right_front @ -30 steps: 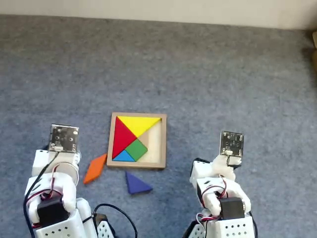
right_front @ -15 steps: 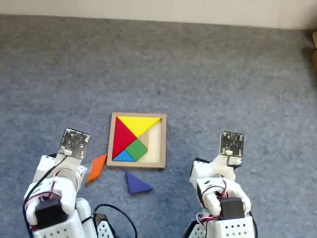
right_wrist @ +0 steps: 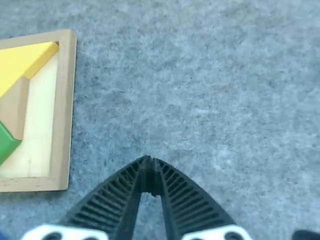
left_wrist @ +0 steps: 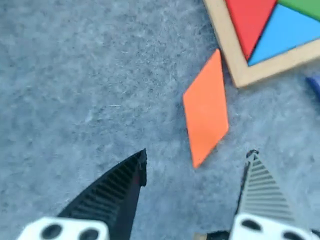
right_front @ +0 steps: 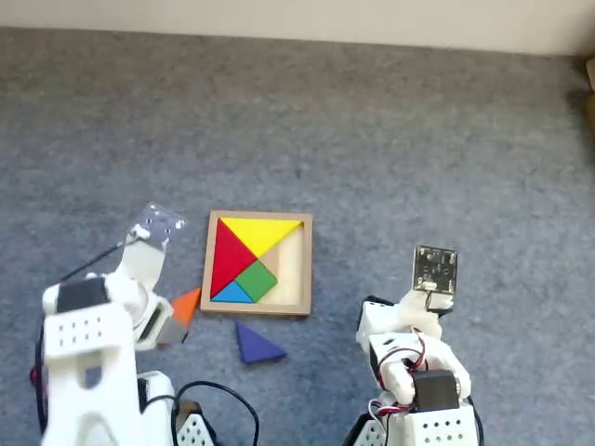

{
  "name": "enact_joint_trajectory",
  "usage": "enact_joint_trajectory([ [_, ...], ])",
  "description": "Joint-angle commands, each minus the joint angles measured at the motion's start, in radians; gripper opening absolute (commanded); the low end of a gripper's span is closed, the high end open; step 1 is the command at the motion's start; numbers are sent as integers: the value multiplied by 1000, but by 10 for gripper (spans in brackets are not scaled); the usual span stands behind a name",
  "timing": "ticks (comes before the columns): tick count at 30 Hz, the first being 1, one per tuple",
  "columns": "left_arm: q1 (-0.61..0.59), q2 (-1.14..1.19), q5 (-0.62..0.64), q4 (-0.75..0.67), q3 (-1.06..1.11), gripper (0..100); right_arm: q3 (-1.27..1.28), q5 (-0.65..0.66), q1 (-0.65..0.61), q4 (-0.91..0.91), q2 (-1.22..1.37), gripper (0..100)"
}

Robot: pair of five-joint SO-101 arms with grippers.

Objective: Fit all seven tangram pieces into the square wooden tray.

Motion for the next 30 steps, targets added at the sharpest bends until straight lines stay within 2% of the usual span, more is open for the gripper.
enact_joint_trajectory([
  [1, 39, 160, 35, -127, -53, 303, 117, 9, 12, 4, -7, 6],
  [8, 97, 311, 126, -235, -53, 298, 117, 9, 13, 4, -7, 6],
  [13, 96, 358, 169, -282, -50, 290, 117, 9, 13, 4, -7, 6],
  [19, 96, 375, 166, -282, -47, 158, 117, 9, 13, 4, -7, 6],
  [25, 94, 374, 166, -278, -53, 75, 117, 9, 13, 4, -7, 6],
  [30, 96, 374, 170, -130, -143, 37, 117, 9, 13, 4, -7, 6],
])
